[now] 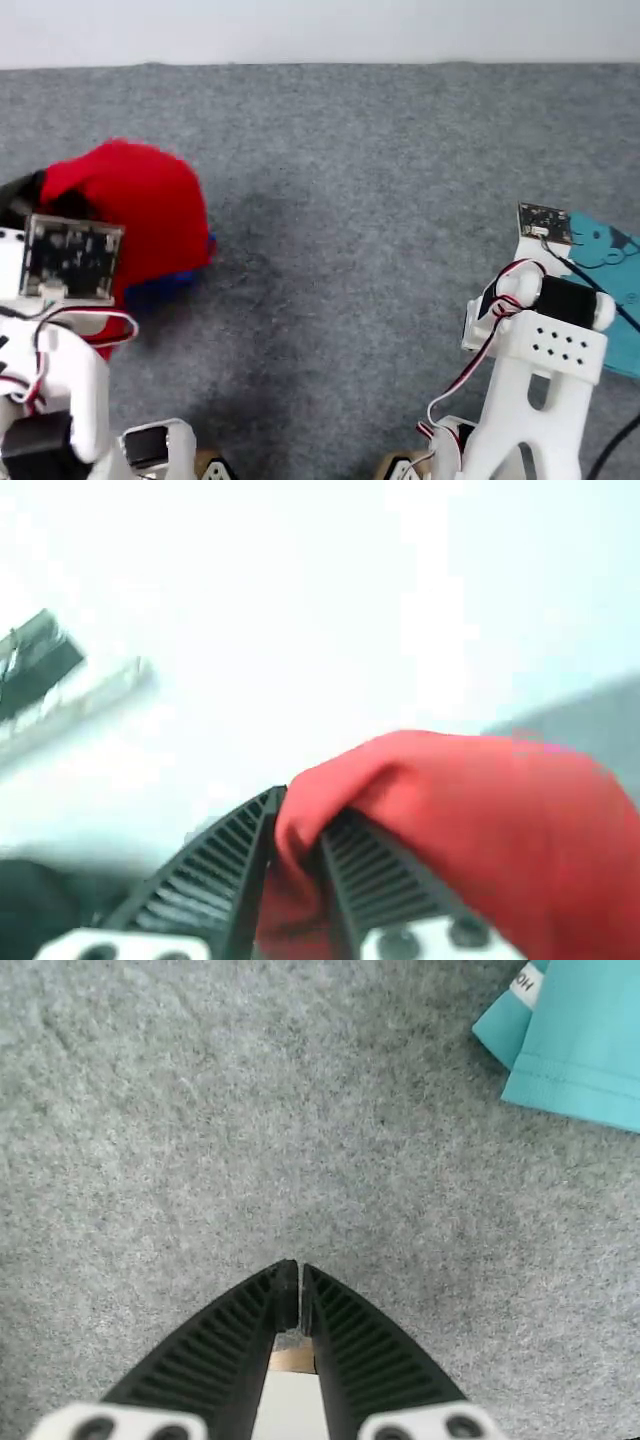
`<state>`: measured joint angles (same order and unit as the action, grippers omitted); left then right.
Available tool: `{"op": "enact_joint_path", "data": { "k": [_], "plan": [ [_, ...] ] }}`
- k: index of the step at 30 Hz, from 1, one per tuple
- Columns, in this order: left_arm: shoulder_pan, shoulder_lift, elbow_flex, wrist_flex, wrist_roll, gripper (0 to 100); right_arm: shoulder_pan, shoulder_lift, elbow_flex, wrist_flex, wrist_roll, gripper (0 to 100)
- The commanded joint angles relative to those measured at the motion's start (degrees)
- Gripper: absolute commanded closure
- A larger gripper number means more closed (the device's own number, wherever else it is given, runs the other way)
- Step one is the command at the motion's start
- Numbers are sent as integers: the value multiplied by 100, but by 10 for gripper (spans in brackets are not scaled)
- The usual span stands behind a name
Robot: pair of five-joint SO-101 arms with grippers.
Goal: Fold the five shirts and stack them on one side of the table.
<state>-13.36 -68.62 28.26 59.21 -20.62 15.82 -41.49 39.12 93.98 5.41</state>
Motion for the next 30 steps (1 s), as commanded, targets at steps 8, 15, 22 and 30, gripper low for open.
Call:
{"op": "enact_joint_path", "data": {
  "k": [8,15,22,30],
  "plan": [
    [2558,-53,-31,-440,273,986,-57,-127,-26,-57,-79,988],
    [3174,-70,1007,-422,273,986,-57,-127,-26,-57,-79,988],
    [3191,-97,2422,-88,273,985,-57,-127,-26,-57,-70,988],
    [2840,-105,1982,897,1327,840,-57,-127,-18,-57,-62,988]
  ]
}}
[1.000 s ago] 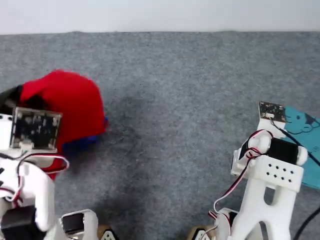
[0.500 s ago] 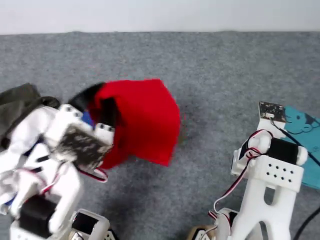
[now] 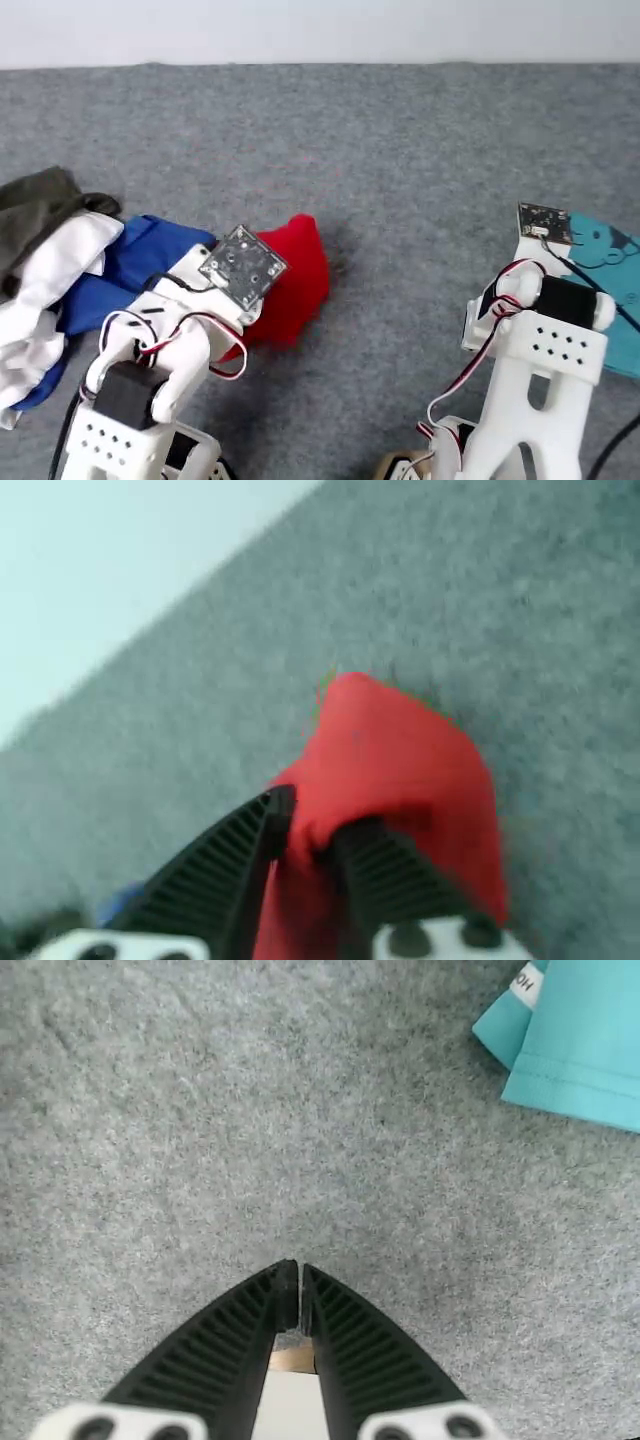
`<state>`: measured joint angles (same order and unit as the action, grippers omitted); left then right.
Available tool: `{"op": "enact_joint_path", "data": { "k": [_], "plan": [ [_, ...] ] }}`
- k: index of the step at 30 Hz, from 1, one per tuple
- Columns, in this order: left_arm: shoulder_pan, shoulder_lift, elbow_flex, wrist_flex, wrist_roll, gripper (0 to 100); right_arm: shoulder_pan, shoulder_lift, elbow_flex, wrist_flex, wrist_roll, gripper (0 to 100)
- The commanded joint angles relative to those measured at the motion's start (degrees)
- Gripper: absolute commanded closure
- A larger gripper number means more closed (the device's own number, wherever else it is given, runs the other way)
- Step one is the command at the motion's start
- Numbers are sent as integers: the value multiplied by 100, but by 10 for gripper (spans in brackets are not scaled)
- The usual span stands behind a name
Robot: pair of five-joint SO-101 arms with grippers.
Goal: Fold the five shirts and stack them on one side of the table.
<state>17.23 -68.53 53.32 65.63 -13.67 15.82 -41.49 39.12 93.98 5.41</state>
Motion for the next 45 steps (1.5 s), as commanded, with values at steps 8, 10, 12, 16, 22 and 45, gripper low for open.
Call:
{"op": "enact_joint_path", "data": {
  "k": [8,10,12,16,22,45],
  "plan": [
    [-914,-114,-1024,967,870,804,-66,-127,-44,-57,-70,988],
    [-1187,-114,-980,976,888,804,-119,-127,-62,-66,-62,986],
    [-1574,-62,-945,949,905,805,-356,-127,-62,-57,-53,985],
    [-2180,-62,-444,475,905,805,-1095,-119,-62,-66,-53,984],
    [-3490,-62,22,185,835,805,-2167,-119,-53,-277,-44,984],
    [-5732,-53,-295,2163,-1055,805,-3354,1393,-1987,-110,642,983]
  ]
}}
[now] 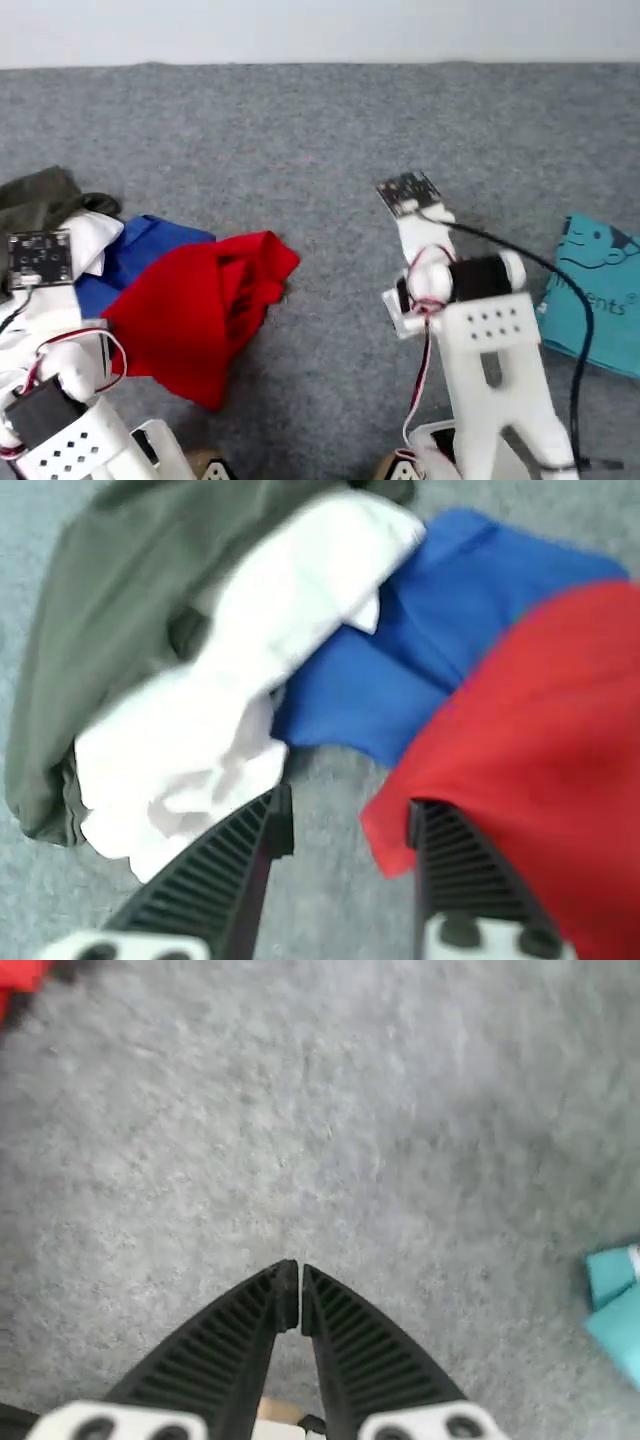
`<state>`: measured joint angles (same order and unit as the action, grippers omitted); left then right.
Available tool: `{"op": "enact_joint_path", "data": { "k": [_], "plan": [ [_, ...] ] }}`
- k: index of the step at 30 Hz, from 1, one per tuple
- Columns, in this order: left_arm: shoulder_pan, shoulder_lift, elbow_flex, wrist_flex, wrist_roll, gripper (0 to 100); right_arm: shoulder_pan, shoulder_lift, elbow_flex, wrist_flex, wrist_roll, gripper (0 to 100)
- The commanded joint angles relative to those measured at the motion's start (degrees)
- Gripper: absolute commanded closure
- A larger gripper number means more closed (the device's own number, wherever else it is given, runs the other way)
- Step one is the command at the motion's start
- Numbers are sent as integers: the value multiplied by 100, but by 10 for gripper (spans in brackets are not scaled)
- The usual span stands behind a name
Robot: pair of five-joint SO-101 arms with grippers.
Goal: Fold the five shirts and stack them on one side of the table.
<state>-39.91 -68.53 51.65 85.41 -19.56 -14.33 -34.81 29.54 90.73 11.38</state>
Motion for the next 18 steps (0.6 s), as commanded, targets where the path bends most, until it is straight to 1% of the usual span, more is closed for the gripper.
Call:
{"op": "enact_joint_path", "data": {
  "k": [1,3,7,11,13,15,18],
  "plan": [
    [-18,-53,-66,202,-598,805,-488,1112,-1407,365,44,983],
    [-44,-53,66,211,-756,805,-796,1930,-2171,646,44,983],
    [-53,-53,154,211,-809,805,-1367,3415,-3675,1130,79,983],
    [-62,-79,119,211,-809,805,-1684,4576,-4967,1165,79,983],
    [-62,-105,-31,334,-809,805,-1789,5112,-5609,1165,88,976],
    [-35,-105,-277,457,-809,805,-1842,5604,-6127,1174,88,935],
    [-26,-105,-497,484,-826,803,-1851,6281,-6673,1174,88,842]
  ]
}}
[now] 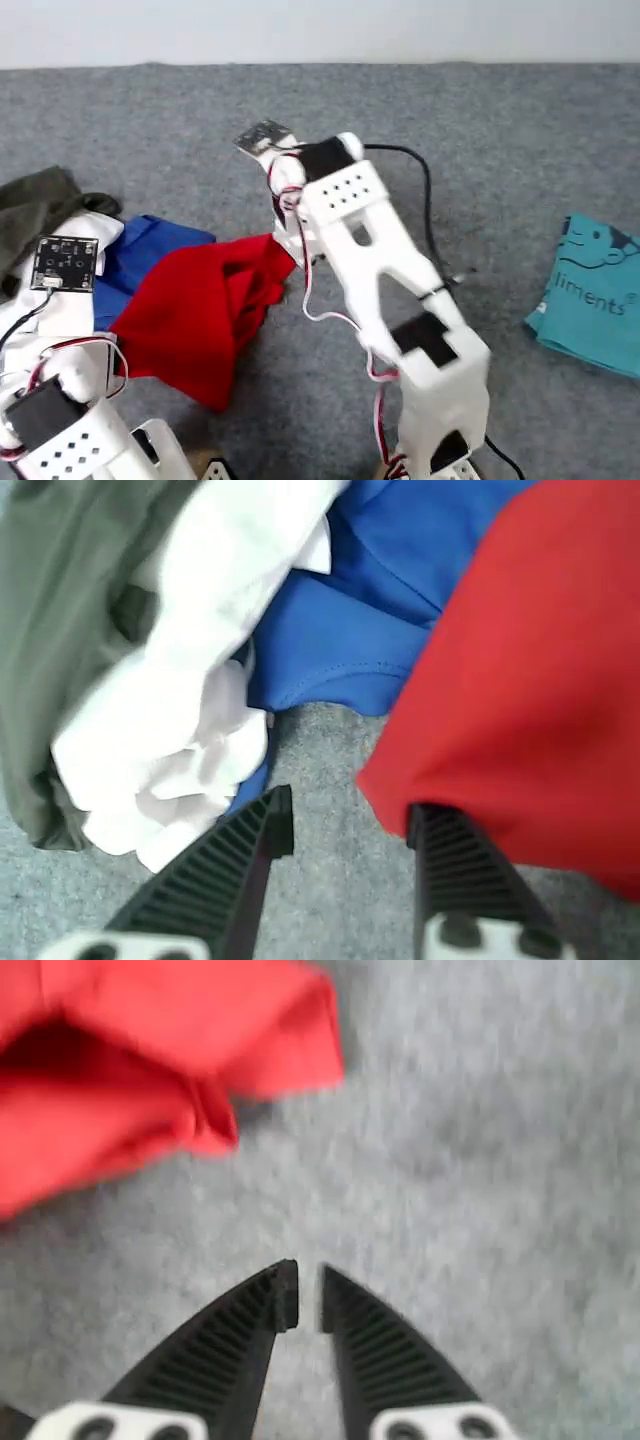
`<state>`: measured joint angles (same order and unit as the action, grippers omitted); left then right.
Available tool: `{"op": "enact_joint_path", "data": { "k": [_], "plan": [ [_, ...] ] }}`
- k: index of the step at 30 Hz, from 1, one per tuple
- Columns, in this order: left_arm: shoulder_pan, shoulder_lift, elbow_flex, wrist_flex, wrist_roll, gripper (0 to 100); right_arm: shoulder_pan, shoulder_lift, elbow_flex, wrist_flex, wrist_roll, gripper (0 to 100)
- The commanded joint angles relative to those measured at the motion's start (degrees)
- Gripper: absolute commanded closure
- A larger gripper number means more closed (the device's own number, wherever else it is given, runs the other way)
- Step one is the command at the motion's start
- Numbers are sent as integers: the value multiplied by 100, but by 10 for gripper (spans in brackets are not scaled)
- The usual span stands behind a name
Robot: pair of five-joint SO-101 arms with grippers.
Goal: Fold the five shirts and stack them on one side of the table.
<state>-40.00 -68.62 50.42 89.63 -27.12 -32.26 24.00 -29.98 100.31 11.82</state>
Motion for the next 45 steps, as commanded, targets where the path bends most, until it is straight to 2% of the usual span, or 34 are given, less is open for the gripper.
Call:
{"op": "enact_joint_path", "data": {
  "k": [1,9,20,27,31,32,37,45],
  "plan": [
    [-18,-97,-409,62,-79,803,-57,611,-853,215,44,817],
    [-35,-97,-444,88,-70,803,-101,1982,-2022,207,44,812],
    [-9,-105,-804,88,-44,804,-585,3433,-3596,198,44,812],
    [-9,-105,-813,97,-44,804,-646,4224,-4062,233,26,834],
    [-9,-105,-822,88,-44,804,-629,4233,-4079,233,44,998],
    [-9,-105,-822,88,-44,804,-602,4224,-4079,251,44,976],
    [-9,-105,-954,97,-44,805,-391,3811,-4079,251,70,990],
    [-9,-105,-1613,62,-44,804,-84,2501,-4044,259,765,991]
  ]
}}
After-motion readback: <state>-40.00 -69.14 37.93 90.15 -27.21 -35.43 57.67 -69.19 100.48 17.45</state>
